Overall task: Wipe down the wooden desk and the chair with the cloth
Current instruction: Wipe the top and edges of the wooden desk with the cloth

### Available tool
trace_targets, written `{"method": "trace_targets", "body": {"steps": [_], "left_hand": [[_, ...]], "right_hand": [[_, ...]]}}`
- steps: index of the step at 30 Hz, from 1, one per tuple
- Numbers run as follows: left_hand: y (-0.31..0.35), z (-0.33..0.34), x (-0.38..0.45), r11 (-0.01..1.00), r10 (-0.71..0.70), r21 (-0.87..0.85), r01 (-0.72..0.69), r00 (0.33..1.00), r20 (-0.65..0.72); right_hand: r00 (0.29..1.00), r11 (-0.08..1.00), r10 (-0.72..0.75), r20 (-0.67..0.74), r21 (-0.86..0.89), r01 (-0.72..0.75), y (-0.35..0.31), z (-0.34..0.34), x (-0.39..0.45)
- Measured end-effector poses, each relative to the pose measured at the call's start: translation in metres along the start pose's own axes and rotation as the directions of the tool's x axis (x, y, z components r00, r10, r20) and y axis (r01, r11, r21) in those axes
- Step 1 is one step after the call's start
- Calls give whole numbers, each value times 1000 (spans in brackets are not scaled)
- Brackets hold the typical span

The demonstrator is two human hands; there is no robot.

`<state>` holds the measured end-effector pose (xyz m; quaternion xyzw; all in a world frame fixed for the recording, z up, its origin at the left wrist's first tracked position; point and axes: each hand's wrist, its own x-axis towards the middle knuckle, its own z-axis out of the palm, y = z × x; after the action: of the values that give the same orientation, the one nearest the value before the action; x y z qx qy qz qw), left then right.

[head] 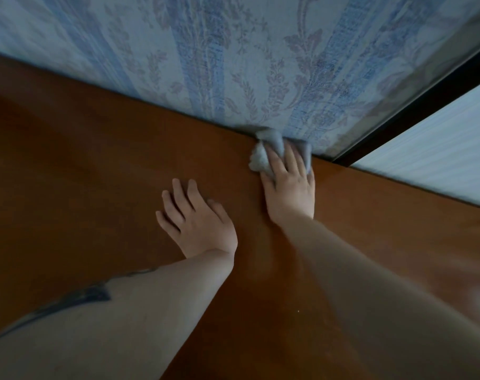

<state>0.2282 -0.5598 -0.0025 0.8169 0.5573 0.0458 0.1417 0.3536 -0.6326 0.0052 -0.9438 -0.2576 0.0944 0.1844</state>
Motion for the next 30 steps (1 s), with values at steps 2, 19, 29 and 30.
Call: {"method": "trace_targets", "body": {"steps": [2, 19, 29, 30], "left_hand": [[0, 2, 0, 1000, 5, -2, -5, 1000, -15], [0, -2, 0, 1000, -13, -27, 12, 1000, -27], [-1, 0, 1, 992, 29, -117, -36, 998, -55], [-1, -2, 0, 992, 30, -125, -33, 999, -26]], "right_hand": [[991, 991, 133, -27, 10, -133, -19, 11, -30], [862, 907, -382, 333, -43, 418, -17, -6, -8], [923, 971, -240, 300, 51, 235, -36, -4, -55], [905, 961, -269, 330, 26, 276, -24, -9, -49]]}}
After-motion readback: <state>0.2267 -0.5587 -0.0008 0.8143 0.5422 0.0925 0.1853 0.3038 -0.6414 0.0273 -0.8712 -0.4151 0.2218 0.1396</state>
